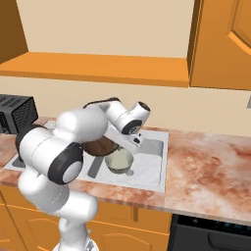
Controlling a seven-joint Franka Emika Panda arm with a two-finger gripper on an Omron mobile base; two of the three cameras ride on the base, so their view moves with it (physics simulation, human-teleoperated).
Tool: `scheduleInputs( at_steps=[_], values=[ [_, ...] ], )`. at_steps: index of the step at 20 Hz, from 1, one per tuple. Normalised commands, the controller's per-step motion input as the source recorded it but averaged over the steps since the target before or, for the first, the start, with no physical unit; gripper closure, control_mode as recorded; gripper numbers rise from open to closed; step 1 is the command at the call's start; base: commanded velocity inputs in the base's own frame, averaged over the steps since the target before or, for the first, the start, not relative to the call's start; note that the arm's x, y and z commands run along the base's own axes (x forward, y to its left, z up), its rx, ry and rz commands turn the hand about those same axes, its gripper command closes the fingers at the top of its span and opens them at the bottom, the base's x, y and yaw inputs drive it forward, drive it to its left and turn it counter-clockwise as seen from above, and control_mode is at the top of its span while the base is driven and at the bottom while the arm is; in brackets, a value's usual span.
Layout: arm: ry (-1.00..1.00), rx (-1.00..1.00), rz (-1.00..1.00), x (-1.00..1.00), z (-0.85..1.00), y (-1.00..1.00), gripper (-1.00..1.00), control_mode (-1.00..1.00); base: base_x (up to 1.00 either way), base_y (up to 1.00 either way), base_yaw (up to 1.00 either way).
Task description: Rinse each bowl for a few seconds and place them down in the sink or on the counter.
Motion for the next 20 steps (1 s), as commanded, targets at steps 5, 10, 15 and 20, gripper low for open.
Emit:
scheduleInputs(
  at_steps=[5, 10, 15, 20],
  values=[
    [-0.05, 0.00, 0.00, -0.29, 0.25, -0.51, 1.00, -1.00, 0.00, 0.00, 0.00],
    [-0.01, 0.00, -0.01, -0.26, 0.17, -0.54, 1.00, -1.00, 0.00, 0.00, 0.00],
    [0.00, 0.00, -0.06, -0.26, 0.13, -0.58, 1.00, -1.00, 0.00, 0.00, 0.00],
    [0.04, 0.01, -0.14, -0.27, 0.03, -0.54, 1.00, -1.00, 0.00, 0.00, 0.00]
  ],
)
